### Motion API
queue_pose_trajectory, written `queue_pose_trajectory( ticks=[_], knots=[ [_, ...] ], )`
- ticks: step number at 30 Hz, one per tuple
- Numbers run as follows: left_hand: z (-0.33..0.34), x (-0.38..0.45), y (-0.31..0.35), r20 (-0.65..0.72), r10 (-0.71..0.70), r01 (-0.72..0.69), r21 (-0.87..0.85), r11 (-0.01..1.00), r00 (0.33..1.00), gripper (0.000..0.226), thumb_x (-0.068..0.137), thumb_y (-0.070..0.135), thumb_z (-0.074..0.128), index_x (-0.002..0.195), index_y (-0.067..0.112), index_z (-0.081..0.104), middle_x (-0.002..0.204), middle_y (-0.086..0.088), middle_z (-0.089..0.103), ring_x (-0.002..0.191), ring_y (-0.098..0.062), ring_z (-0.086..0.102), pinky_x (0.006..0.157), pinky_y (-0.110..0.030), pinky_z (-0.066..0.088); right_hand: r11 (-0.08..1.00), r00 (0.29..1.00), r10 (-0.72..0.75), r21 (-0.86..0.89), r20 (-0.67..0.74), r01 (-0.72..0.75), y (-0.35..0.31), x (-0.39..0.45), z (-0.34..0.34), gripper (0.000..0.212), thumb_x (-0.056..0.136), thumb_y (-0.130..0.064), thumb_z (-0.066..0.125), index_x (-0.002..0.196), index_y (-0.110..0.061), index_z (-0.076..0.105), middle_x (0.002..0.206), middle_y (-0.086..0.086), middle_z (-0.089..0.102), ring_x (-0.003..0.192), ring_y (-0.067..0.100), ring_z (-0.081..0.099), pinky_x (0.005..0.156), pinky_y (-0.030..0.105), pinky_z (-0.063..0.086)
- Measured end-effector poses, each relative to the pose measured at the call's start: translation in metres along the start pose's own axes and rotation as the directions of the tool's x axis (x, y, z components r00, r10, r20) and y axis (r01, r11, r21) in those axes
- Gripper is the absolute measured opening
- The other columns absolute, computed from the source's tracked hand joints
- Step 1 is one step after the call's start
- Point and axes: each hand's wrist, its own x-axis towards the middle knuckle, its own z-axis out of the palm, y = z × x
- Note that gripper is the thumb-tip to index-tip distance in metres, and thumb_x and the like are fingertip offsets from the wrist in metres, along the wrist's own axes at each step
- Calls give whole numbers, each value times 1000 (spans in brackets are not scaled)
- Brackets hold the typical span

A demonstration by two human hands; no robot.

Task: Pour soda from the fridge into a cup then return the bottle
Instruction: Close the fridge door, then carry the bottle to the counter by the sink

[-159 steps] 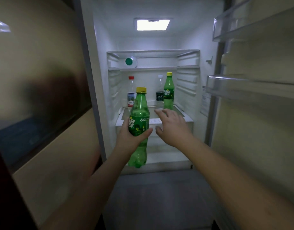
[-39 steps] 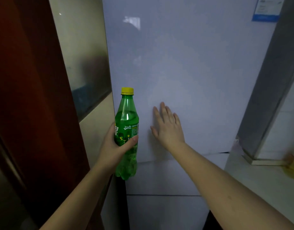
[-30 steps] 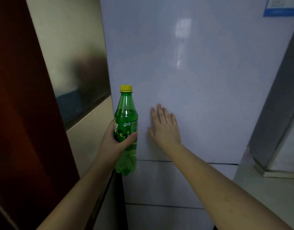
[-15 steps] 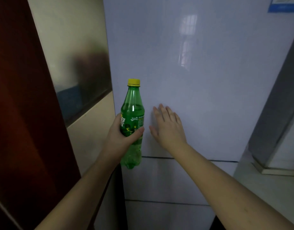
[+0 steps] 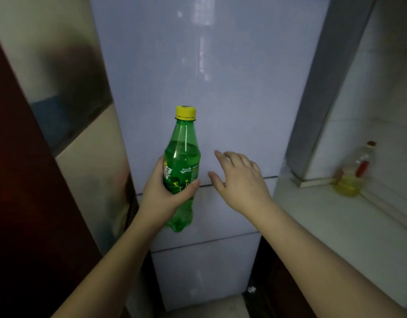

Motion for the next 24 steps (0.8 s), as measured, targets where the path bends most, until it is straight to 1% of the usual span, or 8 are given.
queue_pose_trajectory(
  ticks=[2,5,9,12,14,17,20,24],
  knots=[
    [17,-8,2,48,16,-15,-17,1000,999,59,67,34,80,120,29,55,104,13,69,95,-5,66,76,-18,52,997,998,69,-19,10,-68,13,-26,-7,58,97,-48,40,147,-19,34,143,4,45,131,23,36,104,37,29],
    [51,-21,9,127,14,-6,-66,998,992,50,71,24,78,113,37,54,99,21,68,91,1,66,74,-14,50,985,987,157,-85,43,-153,35,-63,-23,58,96,-49,39,146,-20,34,144,3,43,133,23,35,106,38,27],
    [95,-37,22,240,20,12,-131,991,971,55,71,24,79,121,29,55,104,11,69,96,-7,67,79,-21,53,952,962,274,-145,12,-269,69,-112,-56,60,94,-52,33,145,-20,36,144,4,43,132,24,35,106,40,28],
    [129,-49,35,301,46,5,-168,986,953,57,69,27,81,119,36,54,104,14,69,97,-8,67,84,-29,55,916,937,349,-207,-6,-342,94,-150,-80,59,95,-51,33,145,-21,34,144,3,42,132,23,36,104,39,30],
    [154,-58,45,335,61,3,-186,982,940,56,67,35,81,115,41,54,104,15,69,97,-8,66,85,-33,55,891,916,402,-227,-4,-392,110,-175,-96,58,96,-50,35,146,-21,32,148,2,38,134,22,32,105,38,28],
    [196,-75,61,391,78,20,-241,970,917,58,66,39,79,118,38,54,108,11,69,100,-11,67,90,-38,55,854,883,469,-239,-31,-462,133,-216,-120,58,97,-51,33,147,-22,31,149,1,35,136,21,30,107,37,27],
    [247,-101,78,446,92,55,-307,950,890,60,66,37,80,121,35,55,110,8,70,102,-14,67,91,-39,54,805,840,538,-253,-68,-536,157,-263,-146,64,93,-56,24,145,-21,34,147,3,40,134,23,34,106,39,29],
    [314,-144,105,522,101,108,-355,928,847,54,64,41,79,113,39,57,106,11,70,99,-12,66,90,-37,53,726,776,619,-289,-120,-624,188,-330,-185,71,88,-59,16,145,-22,35,148,3,39,135,23,34,107,41,29]
  ],
)
